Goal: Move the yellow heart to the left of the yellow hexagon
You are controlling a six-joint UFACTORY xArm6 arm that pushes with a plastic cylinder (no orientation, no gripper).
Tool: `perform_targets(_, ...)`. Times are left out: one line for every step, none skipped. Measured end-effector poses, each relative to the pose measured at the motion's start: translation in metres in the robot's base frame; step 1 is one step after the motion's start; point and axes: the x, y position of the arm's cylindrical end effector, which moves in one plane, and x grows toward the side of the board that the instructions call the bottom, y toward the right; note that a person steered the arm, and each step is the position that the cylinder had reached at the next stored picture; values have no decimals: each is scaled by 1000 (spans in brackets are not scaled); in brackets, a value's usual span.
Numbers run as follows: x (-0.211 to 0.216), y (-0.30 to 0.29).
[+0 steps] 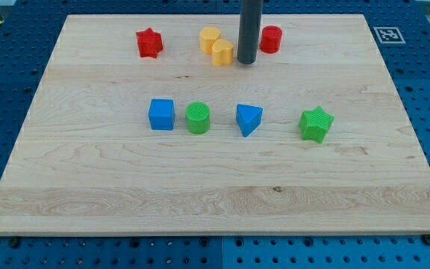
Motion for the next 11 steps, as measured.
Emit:
perform_targets(0, -23)
perform_targets(0, -47)
perform_targets(0, -64)
perform_targets(0, -80)
perform_targets(0, -89)
perform_targets(0, -94)
perform_targets(-2, -98)
perform_targets(-4, -102)
perform_targets(-5, -103)
perform_targets(-6, -103)
perform_targets(-7, -104)
